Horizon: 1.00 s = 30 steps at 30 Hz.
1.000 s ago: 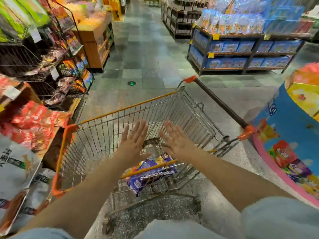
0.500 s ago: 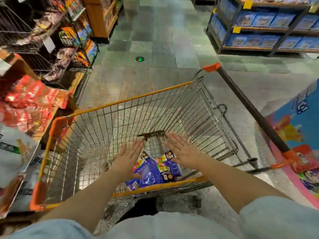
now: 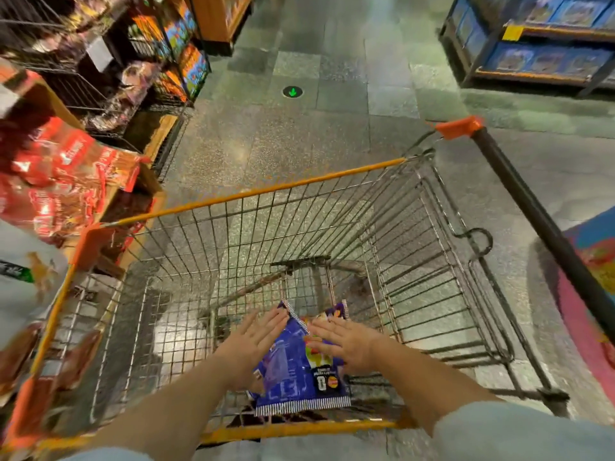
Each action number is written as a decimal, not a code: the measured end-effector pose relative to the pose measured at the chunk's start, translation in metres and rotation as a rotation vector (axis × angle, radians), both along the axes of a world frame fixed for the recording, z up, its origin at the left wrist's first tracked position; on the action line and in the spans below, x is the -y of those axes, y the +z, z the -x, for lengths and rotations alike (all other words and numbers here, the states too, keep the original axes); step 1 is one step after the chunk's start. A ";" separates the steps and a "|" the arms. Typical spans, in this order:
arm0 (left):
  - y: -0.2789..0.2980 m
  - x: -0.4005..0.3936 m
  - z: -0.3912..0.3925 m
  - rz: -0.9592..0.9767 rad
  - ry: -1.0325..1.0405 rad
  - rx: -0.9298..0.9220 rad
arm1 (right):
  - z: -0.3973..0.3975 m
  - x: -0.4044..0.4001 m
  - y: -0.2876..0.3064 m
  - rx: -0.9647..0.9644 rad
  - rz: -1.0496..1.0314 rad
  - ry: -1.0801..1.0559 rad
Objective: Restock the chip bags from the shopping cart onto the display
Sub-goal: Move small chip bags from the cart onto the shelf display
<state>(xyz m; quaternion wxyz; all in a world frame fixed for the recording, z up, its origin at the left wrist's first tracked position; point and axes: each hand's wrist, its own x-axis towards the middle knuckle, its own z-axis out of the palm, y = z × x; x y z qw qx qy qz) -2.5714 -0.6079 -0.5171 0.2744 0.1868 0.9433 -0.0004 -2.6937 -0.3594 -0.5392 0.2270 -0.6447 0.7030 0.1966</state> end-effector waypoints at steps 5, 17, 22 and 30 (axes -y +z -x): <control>-0.018 0.017 -0.008 0.083 -0.052 0.047 | -0.013 0.003 -0.024 0.044 -0.010 0.023; -0.022 -0.009 -0.014 -0.059 0.248 0.095 | -0.015 -0.006 -0.014 0.036 -0.065 -0.338; -0.023 0.001 0.004 -0.353 0.870 -0.014 | -0.001 -0.007 -0.016 0.153 0.150 -0.788; -0.043 -0.029 0.047 -0.498 1.235 -0.100 | 0.012 0.007 -0.027 0.261 0.140 -1.063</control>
